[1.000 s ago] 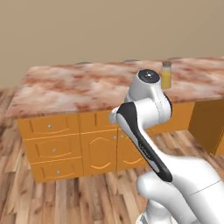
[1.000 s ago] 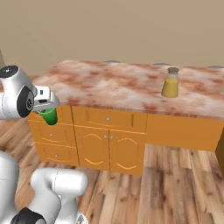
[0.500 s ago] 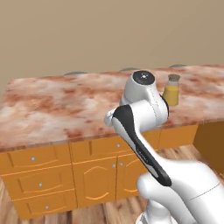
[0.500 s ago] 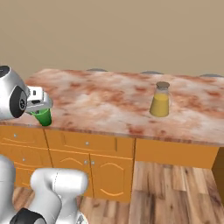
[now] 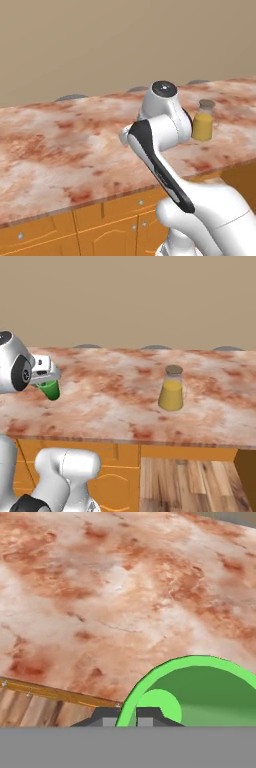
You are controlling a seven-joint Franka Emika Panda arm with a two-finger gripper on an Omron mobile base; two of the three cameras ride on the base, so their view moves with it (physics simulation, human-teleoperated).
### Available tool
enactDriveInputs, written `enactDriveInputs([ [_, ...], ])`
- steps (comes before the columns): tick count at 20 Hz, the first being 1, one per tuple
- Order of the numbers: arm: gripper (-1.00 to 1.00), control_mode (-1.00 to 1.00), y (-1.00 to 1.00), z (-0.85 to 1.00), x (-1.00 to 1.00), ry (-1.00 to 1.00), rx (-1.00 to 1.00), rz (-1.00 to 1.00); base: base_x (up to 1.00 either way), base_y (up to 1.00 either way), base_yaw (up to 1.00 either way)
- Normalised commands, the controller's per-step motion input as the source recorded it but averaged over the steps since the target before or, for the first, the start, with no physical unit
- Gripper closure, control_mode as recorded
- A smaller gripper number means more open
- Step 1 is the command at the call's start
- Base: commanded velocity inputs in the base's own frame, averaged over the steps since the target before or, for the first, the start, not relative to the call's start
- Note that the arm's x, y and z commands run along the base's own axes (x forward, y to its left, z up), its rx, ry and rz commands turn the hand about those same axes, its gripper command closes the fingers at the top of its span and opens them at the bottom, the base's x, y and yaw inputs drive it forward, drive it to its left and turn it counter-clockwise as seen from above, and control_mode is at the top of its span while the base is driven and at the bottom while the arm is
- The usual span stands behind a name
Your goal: Place the pitcher and cup on the dining counter for serving.
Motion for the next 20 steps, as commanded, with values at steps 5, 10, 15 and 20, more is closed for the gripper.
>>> enactDriveInputs([
  [5, 1.00, -1.00, 0.00, -0.03, 0.24, 0.00, 0.00, 0.00, 0.37, 0.00, 0.00],
  [10, 1.00, -1.00, 0.03, -0.26, 0.84, 0.10, -0.01, -0.01, 0.00, 0.00, 0.00],
  [15, 1.00, -1.00, 0.00, -0.30, 0.77, 0.10, 0.00, -0.03, 0.00, 0.00, 0.00],
  [20, 1.00, -1.00, 0.00, -0.51, 0.70, 0.09, 0.00, -0.02, 0.00, 0.00, 0.00],
])
